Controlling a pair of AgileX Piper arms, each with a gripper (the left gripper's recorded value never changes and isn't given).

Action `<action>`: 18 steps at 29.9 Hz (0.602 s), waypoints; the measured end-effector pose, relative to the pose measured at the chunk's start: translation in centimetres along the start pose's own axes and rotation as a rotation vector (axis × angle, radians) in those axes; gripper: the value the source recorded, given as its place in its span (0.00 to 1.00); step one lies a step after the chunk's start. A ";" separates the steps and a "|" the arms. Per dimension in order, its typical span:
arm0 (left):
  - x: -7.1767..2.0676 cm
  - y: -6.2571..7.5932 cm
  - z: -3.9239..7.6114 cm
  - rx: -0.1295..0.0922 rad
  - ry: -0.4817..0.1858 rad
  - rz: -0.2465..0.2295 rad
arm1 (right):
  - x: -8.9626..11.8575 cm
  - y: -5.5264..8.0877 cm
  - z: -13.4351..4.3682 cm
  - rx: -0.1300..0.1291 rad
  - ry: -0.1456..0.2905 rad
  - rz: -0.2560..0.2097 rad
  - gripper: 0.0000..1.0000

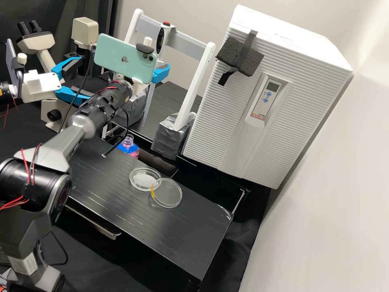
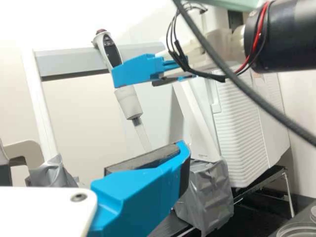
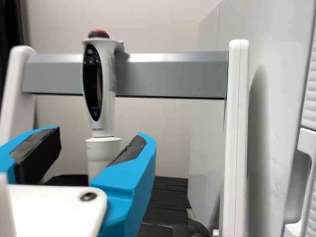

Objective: Use the pipette

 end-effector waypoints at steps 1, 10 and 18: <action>-0.03 -0.1 0.1 0.002 0.005 -0.002 | -0.4 -0.1 0.1 0.002 0.005 -0.001 1.00; -1.07 -1.4 1.1 0.058 0.051 -0.021 | -4.1 0.4 0.2 0.021 0.060 0.085 1.00; -2.70 -1.2 0.9 0.016 0.083 0.164 | -6.7 0.4 0.9 0.095 0.158 0.175 1.00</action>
